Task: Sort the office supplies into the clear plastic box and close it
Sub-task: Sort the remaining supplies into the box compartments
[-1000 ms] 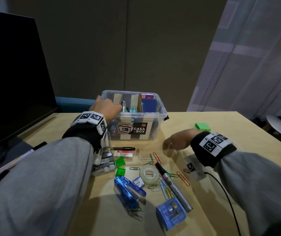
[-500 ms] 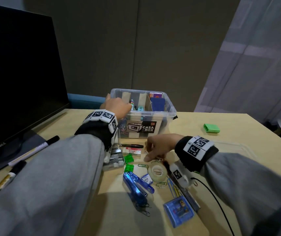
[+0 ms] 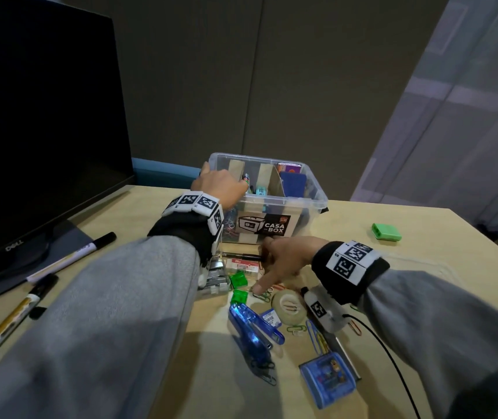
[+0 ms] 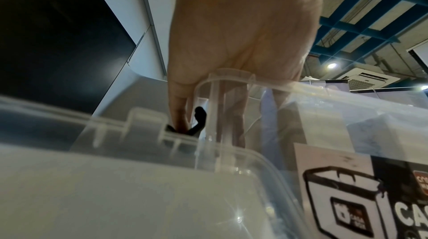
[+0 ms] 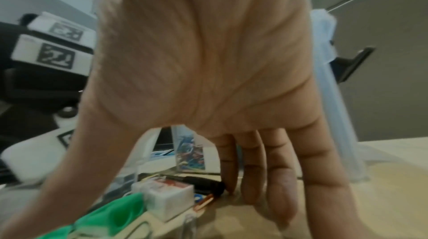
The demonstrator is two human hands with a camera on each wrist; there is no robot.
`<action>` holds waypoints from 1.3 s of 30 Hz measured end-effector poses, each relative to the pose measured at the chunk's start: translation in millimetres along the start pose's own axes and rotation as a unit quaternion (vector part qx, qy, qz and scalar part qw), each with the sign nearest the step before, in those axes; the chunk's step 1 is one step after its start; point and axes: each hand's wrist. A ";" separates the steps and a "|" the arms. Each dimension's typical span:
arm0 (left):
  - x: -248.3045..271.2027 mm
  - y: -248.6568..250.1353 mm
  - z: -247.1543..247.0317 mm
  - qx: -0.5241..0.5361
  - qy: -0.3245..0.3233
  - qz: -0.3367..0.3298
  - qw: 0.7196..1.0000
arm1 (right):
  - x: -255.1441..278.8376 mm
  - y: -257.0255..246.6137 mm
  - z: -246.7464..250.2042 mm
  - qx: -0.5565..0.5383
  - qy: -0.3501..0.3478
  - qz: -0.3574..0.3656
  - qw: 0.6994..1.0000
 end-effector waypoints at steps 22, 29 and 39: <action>-5.6 -0.9 -5.1 0.008 0.014 -0.002 1.000 | 11.7 6.9 -5.4 0.080 0.046 0.104 0.990; -4.2 -2.8 -6.2 0.012 0.012 -0.003 1.000 | 16.1 -1.2 -6.5 0.144 0.011 0.099 0.984; 2.6 -5.4 -1.1 0.084 0.034 -0.025 0.996 | 28.9 7.8 14.0 -0.008 0.052 0.102 0.993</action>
Point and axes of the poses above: each hand's wrist, its own x-axis away from the middle knuckle, its own z-axis out of the back of the hand, y = z × x, and after that the axes turned 13 degrees about -x, right-handed
